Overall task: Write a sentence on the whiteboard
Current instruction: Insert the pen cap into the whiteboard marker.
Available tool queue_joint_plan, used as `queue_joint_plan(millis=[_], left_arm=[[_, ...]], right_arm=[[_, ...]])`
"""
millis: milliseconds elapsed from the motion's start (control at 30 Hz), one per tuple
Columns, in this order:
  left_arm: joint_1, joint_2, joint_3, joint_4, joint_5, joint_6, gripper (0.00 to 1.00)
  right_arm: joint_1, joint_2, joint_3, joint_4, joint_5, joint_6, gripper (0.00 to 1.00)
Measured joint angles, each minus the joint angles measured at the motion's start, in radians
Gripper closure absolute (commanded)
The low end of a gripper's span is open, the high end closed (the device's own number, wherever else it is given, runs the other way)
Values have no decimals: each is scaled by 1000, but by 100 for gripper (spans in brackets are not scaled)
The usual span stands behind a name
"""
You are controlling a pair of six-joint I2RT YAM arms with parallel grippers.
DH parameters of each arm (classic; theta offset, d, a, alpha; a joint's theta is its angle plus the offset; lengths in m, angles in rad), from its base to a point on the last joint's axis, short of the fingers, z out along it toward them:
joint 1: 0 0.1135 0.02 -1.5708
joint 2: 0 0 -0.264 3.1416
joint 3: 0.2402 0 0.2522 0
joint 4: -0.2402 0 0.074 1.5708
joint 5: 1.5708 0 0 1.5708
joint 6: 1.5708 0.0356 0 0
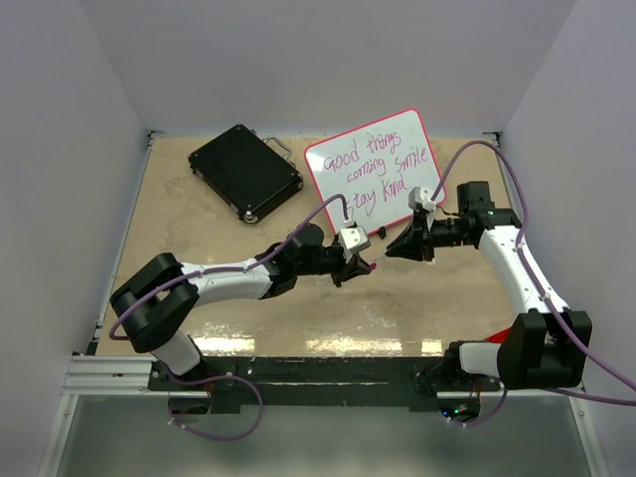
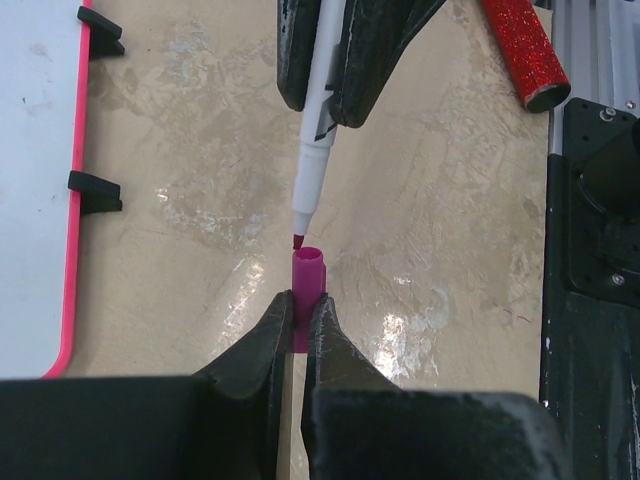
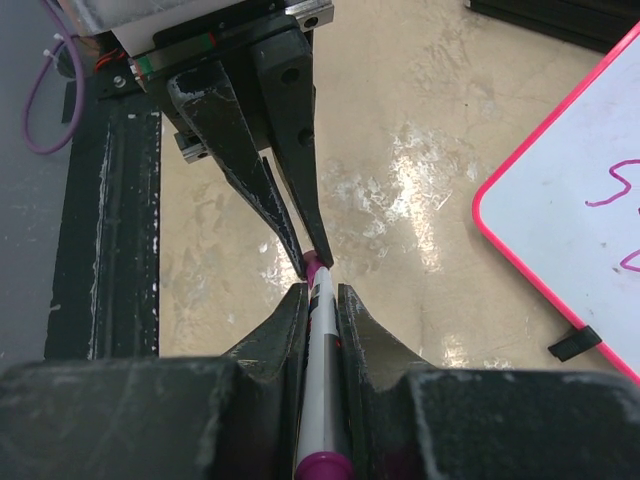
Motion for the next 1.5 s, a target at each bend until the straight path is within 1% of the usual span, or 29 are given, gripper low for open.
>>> queue_joint_plan(millis=[533,1500], left_arm=[[0,0,0,4,-15,0,100],[0,0,0,25,-46,-1,100]], right_arm=[[0,-14,-5,45,29,43,100],[6,-8,-5,47,30,58,100]])
